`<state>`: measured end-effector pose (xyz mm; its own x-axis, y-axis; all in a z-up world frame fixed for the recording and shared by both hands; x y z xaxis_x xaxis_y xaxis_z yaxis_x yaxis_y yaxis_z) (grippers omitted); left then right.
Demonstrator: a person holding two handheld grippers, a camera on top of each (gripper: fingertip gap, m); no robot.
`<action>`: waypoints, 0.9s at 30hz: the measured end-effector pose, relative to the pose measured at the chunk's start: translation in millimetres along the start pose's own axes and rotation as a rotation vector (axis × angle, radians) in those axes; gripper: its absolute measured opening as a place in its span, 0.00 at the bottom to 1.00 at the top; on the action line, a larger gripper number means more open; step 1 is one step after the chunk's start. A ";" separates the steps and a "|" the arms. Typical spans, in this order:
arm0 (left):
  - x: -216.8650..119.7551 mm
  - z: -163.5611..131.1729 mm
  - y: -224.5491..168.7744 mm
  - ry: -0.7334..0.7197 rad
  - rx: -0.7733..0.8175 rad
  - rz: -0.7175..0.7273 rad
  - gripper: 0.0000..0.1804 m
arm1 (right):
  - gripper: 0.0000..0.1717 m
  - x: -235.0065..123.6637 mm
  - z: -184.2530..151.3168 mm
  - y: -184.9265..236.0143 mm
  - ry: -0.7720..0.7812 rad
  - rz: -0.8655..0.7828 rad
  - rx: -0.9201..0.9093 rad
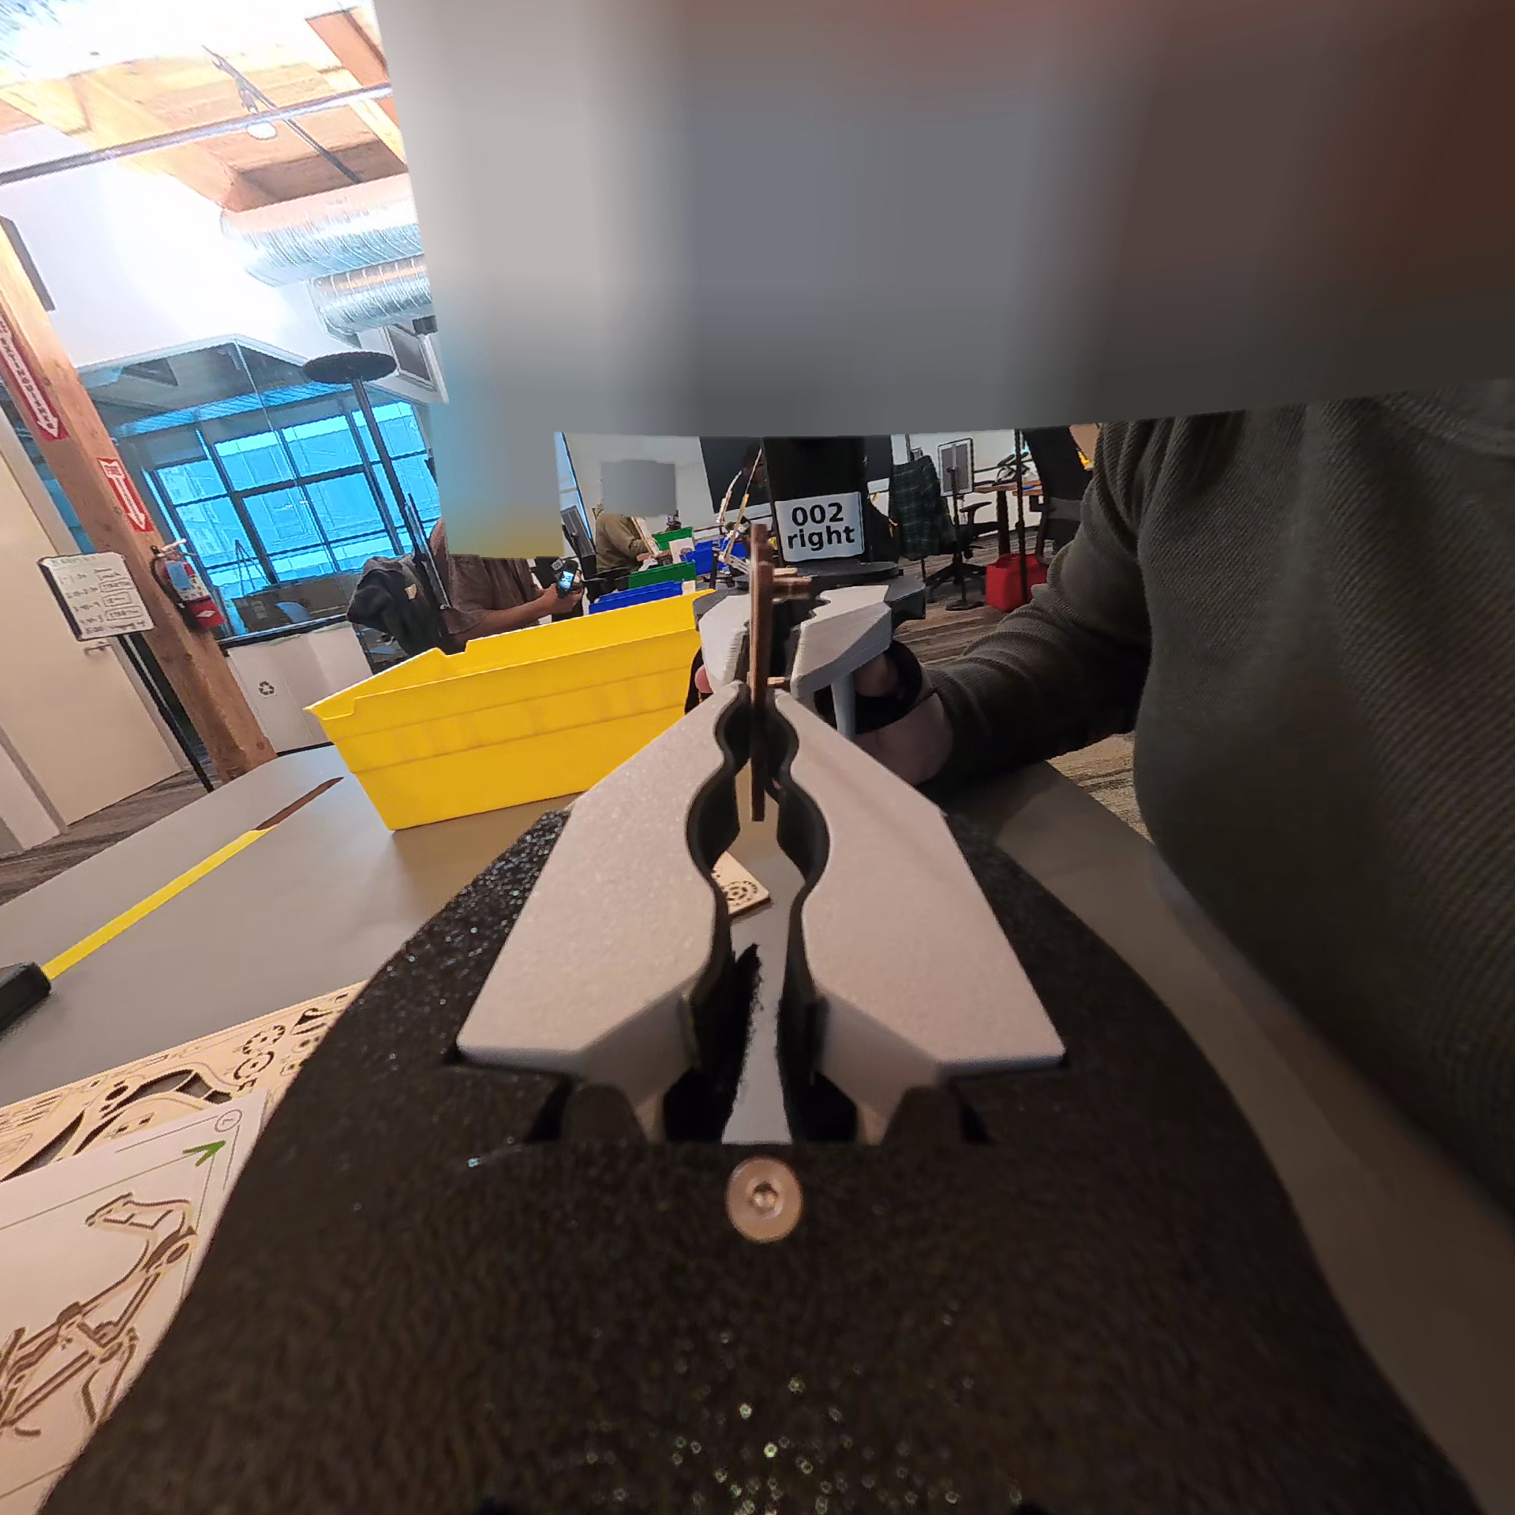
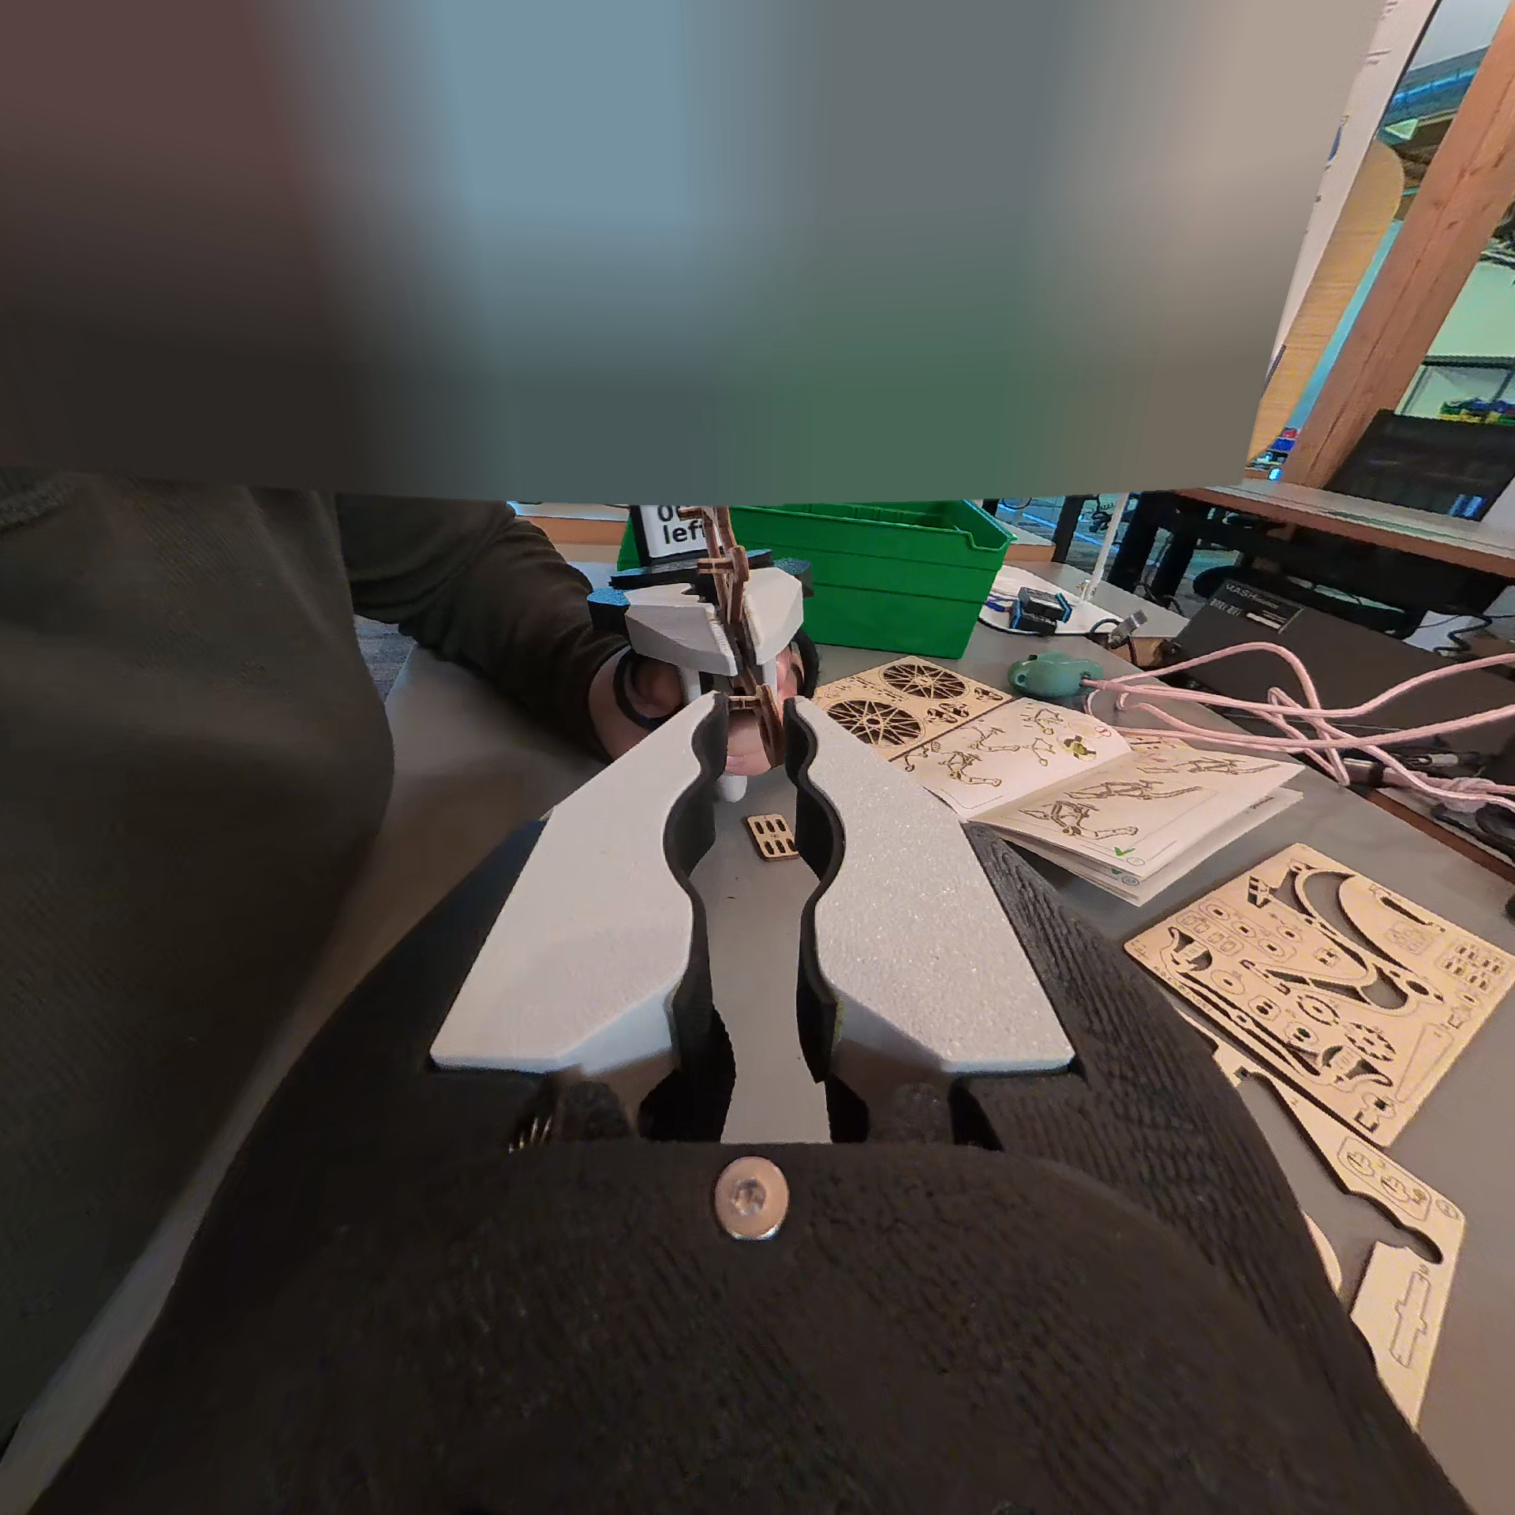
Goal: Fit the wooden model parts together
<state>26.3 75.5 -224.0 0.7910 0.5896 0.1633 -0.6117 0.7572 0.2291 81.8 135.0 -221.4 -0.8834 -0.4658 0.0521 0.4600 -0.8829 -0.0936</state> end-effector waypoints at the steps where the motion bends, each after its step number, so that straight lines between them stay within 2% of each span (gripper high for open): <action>1: 0.0 0.0 0.1 -0.002 -0.004 -0.002 0.00 | 0.07 0.0 0.0 0.2 0.000 0.002 0.000; 18: 0.5 3.4 -3.1 -0.034 -0.058 -0.072 0.00 | 0.05 -2.0 3.1 6.9 -0.025 0.108 0.034; 27: 0.5 4.2 -2.9 -0.032 -0.053 -0.066 0.00 | 0.05 -2.2 4.0 7.8 -0.025 0.095 0.008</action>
<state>28.5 72.5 -220.5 0.8289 0.5297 0.1800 -0.5576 0.8082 0.1893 87.7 128.9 -218.2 -0.8331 -0.5490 0.0678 0.5427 -0.8349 -0.0918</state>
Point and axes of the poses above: each gripper's, where its closed fingertips meet, x out along the fingers, z out of its top, y = z × x across the jaws, the point moved 4 cm from there along -x, back along the fingers, and after that the axes turned 11 degrees about -z, right-handed, at the moved point
